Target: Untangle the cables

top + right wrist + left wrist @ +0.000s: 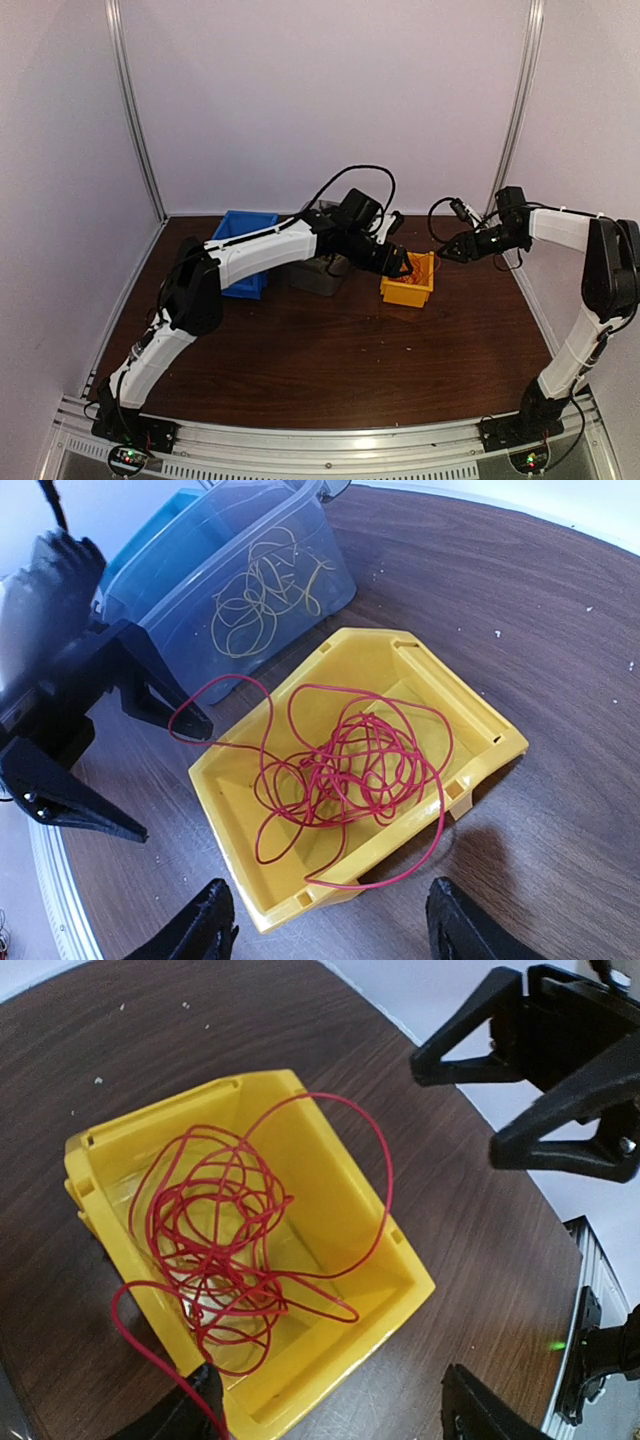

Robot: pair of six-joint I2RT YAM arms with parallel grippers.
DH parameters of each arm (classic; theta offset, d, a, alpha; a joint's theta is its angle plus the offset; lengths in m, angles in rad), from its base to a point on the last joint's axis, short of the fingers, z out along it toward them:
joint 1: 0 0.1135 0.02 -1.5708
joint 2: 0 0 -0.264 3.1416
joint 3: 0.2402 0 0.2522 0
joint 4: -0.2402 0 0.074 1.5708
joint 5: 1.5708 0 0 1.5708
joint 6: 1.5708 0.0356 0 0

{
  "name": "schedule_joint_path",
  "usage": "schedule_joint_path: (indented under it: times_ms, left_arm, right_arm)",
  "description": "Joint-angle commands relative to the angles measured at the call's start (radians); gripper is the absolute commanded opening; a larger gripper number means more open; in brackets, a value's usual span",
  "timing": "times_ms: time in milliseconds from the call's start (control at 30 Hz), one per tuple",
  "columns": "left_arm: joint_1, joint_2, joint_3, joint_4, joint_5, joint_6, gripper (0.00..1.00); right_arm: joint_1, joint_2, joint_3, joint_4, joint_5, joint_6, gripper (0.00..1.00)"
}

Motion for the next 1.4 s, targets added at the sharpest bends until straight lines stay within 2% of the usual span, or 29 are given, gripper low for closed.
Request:
schedule_joint_path:
  times_ms: [0,67,133,200,333,467,733,933,1067,1233,1367]
  left_arm:
    - [-0.023,-0.098,0.027,0.127,-0.066,0.119,0.77]
    - [-0.024,-0.087,-0.032,0.212,-0.089,0.154,0.77]
    - [-0.025,-0.051,-0.023,0.203,0.03,0.159,0.77]
    - [-0.03,-0.023,-0.015,0.142,0.089,0.164,0.77]
    - [-0.029,-0.039,-0.051,-0.019,0.014,0.197,0.78]
    - [-0.029,-0.104,-0.076,-0.097,-0.094,0.24,0.78]
    - [-0.053,-0.27,-0.192,0.09,-0.093,0.264,0.78]
    - [-0.076,-0.45,-0.387,0.292,-0.132,0.273,0.78]
    - [-0.074,-0.562,-0.509,0.34,-0.23,0.263,0.78]
    - [-0.076,-0.661,-0.625,0.349,-0.262,0.249,0.78]
    - [-0.076,-0.734,-0.715,0.356,-0.285,0.23,0.78]
  right_arm:
    - [0.014,-0.013,0.019,0.021,0.015,0.015,0.67]
    - [0.014,-0.006,0.024,0.019,0.012,0.03,0.67]
    - [0.014,-0.005,0.031,0.007,0.014,0.035,0.67]
    - [0.014,-0.014,0.033,-0.005,0.04,0.031,0.67]
    - [0.014,-0.02,0.03,-0.034,0.066,0.001,0.68]
    - [0.014,-0.002,0.022,-0.032,0.059,0.006,0.68]
    - [0.036,0.018,0.008,-0.022,0.062,0.016,0.69]
    - [0.084,0.039,0.014,-0.059,0.102,0.013,0.68]
    - [0.112,0.037,0.006,-0.065,0.134,0.01,0.63]
    - [0.116,0.001,0.003,-0.045,0.17,0.016,0.6]
    - [0.11,-0.053,-0.017,-0.001,0.283,0.057,0.6]
